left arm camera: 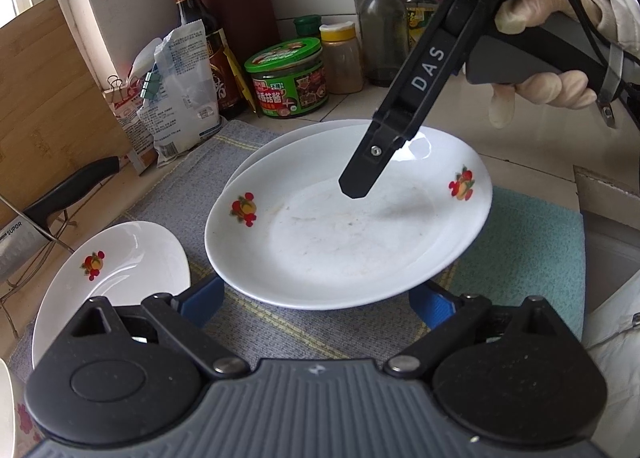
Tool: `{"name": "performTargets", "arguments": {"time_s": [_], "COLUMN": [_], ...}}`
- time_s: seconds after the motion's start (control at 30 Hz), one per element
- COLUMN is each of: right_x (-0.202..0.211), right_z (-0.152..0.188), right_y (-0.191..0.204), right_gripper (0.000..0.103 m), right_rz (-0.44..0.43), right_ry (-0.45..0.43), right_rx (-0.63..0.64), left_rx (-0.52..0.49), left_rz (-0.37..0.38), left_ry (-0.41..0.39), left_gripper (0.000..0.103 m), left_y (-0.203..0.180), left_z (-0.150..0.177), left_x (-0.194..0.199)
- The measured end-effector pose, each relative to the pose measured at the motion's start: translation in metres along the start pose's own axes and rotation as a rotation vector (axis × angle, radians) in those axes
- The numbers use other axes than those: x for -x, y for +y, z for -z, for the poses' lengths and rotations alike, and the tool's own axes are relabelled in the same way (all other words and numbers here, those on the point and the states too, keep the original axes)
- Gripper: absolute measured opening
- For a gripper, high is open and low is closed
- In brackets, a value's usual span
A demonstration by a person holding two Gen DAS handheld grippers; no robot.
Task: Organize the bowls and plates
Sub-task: 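Lower the plate onto the other plate and open the left tool, then move both tools to the flower-print plate with the brown stain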
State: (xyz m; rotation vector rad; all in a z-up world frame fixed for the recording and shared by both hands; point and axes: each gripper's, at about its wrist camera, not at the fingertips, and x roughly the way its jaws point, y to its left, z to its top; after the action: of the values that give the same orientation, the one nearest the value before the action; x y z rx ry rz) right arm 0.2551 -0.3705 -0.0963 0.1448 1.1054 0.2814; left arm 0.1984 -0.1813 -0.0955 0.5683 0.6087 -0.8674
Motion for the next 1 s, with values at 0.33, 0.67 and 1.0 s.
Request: {"name": "performTargets", "arguments": {"time_s": [0.33, 0.67, 1.0], "right_x": [0.013, 0.022, 0.031], "right_z": [0.007, 0.018, 0.025], "right_y": [0.007, 0.013, 0.061], "right_gripper": [0.102, 0.103, 0.103], "right_rz": [0.024, 0.096, 0.228], "right_ry": [-0.003, -0.003, -0.149], "right_rx": [-0.02, -0.007, 0.163], "left_rx": [0.042, 0.095, 0.241], "left_rz": [-0.025, -0.062, -0.163], "left_ry": [-0.003, -0.036, -0.088], "left_gripper": [0.099, 0.099, 0.102], "left_y": [0.011, 0.013, 0.009], "left_z": [0.006, 0.01, 0.016], "left_x": [0.009, 0.028, 0.057]}}
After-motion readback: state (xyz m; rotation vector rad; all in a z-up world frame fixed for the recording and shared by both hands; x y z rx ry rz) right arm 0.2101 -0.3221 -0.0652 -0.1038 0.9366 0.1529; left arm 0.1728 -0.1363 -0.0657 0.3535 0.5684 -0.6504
